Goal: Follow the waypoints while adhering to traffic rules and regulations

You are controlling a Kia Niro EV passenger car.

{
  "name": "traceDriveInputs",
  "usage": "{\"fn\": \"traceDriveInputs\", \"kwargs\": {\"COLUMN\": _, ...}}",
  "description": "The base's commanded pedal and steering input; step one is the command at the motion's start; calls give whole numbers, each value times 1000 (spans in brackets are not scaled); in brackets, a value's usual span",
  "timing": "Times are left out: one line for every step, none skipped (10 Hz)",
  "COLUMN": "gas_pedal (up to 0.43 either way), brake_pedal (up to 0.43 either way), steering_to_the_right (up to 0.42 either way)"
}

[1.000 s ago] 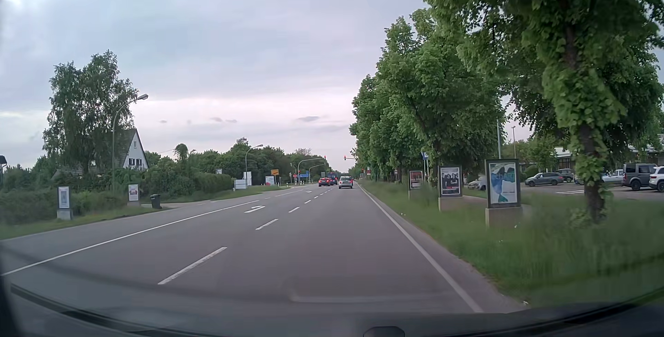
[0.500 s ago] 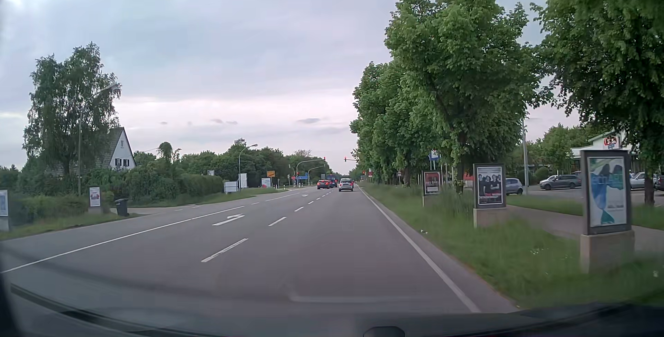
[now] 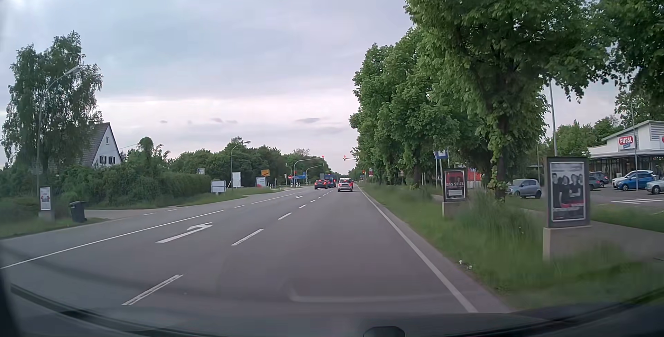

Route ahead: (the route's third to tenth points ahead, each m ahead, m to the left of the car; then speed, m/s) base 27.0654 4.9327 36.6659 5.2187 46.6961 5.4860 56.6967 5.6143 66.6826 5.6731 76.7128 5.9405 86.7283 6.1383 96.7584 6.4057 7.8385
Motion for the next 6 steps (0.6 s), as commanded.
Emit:
{"fn": "traceDriveInputs", "kwargs": {"gas_pedal": 67, "brake_pedal": 0, "steering_to_the_right": 0}}
{"fn": "traceDriveInputs", "kwargs": {"gas_pedal": 67, "brake_pedal": 0, "steering_to_the_right": 0}}
{"fn": "traceDriveInputs", "kwargs": {"gas_pedal": 67, "brake_pedal": 0, "steering_to_the_right": 0}}
{"fn": "traceDriveInputs", "kwargs": {"gas_pedal": 67, "brake_pedal": 0, "steering_to_the_right": 0}}
{"fn": "traceDriveInputs", "kwargs": {"gas_pedal": 67, "brake_pedal": 0, "steering_to_the_right": 0}}
{"fn": "traceDriveInputs", "kwargs": {"gas_pedal": 67, "brake_pedal": 0, "steering_to_the_right": 0}}
